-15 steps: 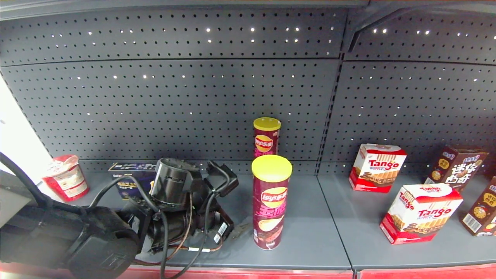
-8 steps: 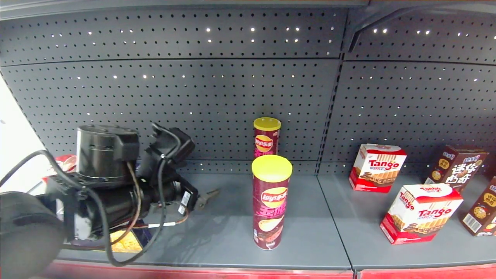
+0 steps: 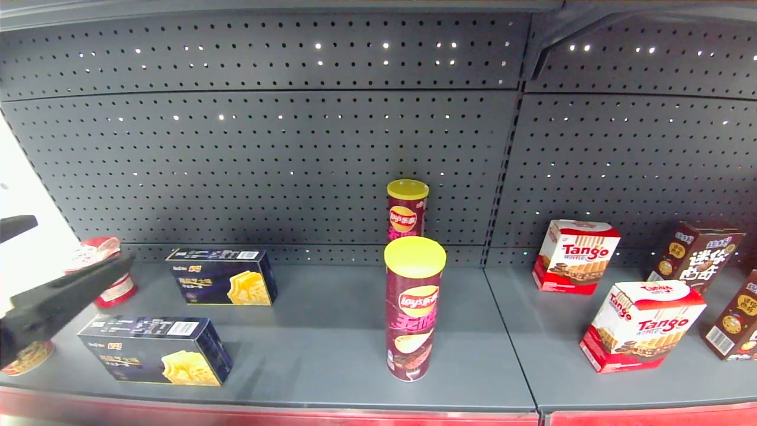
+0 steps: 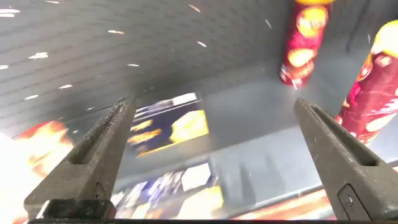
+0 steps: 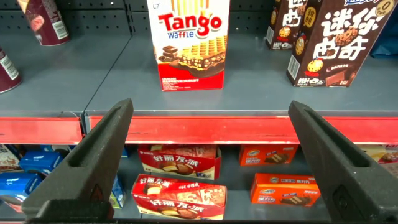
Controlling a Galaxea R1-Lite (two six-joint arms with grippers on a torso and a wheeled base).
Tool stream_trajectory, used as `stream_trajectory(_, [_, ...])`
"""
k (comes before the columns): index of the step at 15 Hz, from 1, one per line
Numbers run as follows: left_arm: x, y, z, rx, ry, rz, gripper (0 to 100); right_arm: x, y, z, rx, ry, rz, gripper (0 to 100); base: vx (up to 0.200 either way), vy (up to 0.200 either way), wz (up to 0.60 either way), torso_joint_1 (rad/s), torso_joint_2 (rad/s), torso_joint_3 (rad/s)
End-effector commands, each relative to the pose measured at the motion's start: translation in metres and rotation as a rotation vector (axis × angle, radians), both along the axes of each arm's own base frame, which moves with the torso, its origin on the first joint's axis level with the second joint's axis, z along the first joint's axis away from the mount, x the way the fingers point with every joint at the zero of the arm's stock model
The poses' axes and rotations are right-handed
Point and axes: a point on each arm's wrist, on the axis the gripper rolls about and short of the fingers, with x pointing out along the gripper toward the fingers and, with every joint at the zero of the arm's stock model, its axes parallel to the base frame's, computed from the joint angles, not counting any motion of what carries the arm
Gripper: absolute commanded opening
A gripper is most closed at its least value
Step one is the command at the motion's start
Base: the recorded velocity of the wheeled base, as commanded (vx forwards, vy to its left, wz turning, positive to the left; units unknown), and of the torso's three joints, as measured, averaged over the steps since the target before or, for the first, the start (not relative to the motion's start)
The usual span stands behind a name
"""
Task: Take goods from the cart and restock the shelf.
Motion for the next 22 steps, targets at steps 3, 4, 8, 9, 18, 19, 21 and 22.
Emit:
stream_trajectory(3, [-0.113,0.022,-0.107,-0.129,-0.144,0.155,100,0.0,0.0,0.0,0.0,0.001,0.0,100,0.0,0.0,0.0,0.0,0.0,0.0])
stream_trajectory(4, [-0.116,0.021,-0.125,-0.133,-0.137,0.148,100,0.0,0.0,0.0,0.0,0.001,0.0,100,0.0,0.0,0.0,0.0,0.0,0.0])
stream_trajectory(8, [-0.117,0.02,-0.171,-0.2,-0.12,0.149,100,0.0,0.0,0.0,0.0,0.001,0.0,100,0.0,0.0,0.0,0.0,0.0,0.0])
stream_trajectory(9, [-0.113,0.02,-0.178,-0.215,-0.128,0.165,100,0.0,0.0,0.0,0.0,0.001,0.0,100,0.0,0.0,0.0,0.0,0.0,0.0])
stream_trajectory(18, [-0.113,0.023,-0.184,-0.113,-0.091,0.306,100,0.0,0.0,0.0,0.0,0.001,0.0,100,0.0,0.0,0.0,0.0,0.0,0.0])
stream_trajectory(19, [-0.113,0.023,-0.184,-0.14,-0.095,0.306,100,0.0,0.0,0.0,0.0,0.001,0.0,100,0.0,0.0,0.0,0.0,0.0,0.0])
stream_trajectory(21, [-0.113,0.023,-0.184,-0.143,-0.089,0.29,100,0.0,0.0,0.0,0.0,0.001,0.0,100,0.0,0.0,0.0,0.0,0.0,0.0])
stream_trajectory(22, [-0.113,0.022,-0.184,-0.147,-0.085,0.232,100,0.0,0.0,0.0,0.0,0.001,0.0,100,0.0,0.0,0.0,0.0,0.0,0.0])
